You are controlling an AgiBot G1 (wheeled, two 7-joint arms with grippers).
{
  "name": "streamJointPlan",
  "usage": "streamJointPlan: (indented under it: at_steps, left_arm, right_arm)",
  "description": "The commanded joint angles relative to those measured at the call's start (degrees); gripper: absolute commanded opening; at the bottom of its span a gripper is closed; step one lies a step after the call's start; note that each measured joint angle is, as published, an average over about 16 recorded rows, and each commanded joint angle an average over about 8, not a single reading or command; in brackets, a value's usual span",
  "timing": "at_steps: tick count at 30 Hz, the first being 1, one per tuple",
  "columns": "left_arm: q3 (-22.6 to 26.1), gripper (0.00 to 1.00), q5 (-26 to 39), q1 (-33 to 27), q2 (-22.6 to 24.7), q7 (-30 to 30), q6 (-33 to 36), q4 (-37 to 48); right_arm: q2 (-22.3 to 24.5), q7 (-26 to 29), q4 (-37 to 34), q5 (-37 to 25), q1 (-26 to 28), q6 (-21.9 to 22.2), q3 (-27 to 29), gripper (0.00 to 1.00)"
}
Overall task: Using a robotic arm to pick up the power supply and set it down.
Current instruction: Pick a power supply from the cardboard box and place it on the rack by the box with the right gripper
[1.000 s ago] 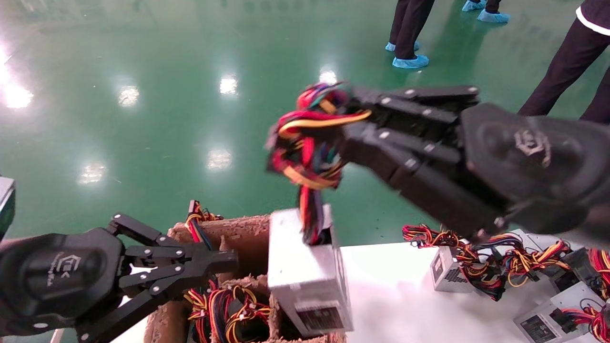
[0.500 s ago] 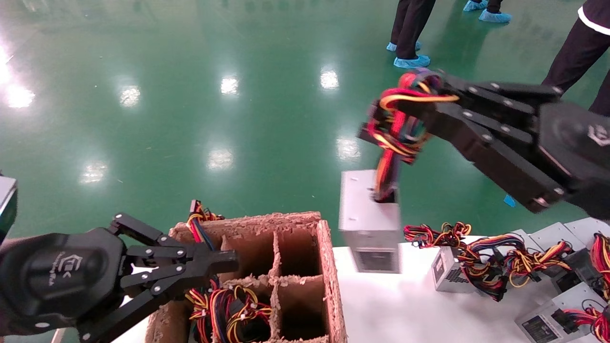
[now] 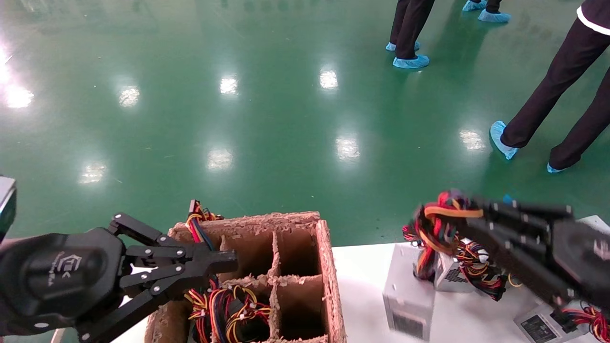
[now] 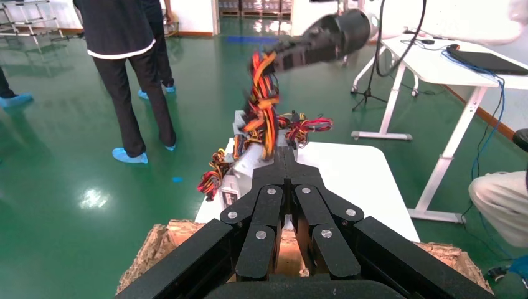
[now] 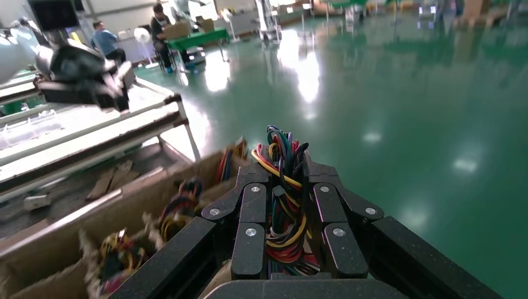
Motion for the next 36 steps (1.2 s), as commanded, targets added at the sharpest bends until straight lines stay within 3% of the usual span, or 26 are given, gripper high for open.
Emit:
streamJointPlan:
  at_steps: [1,14,22,29,36]
  left_arm:
    - [0.0,0.0,0.0,0.0,0.0,0.0,0.0,0.0]
    - [0.0,0.0,0.0,0.0,0.0,0.0,0.0,0.0]
    - [0.0,0.0,0.0,0.0,0.0,0.0,0.0,0.0]
    - [0.0,0.0,0.0,0.0,0.0,0.0,0.0,0.0]
    - [0.0,0.0,0.0,0.0,0.0,0.0,0.0,0.0]
  right_arm:
    - [0.6,-0.3,0.0,0.3,-3.5,0.0,1.2,0.0]
    - [3.0,-0.3,-0.2,-0.8,-23.2,2.8,12.1,0.0]
    - [1.4,-0.1,0.0,-2.9,-34.4,6.1,21.7,0.0]
    - [-1.1,0.1,0.2,-3.8,-38.6,9.3,26.0,0.0]
    - [-2.6,-0.2,0.1,-4.7,-37.9,12.7,25.1,0.0]
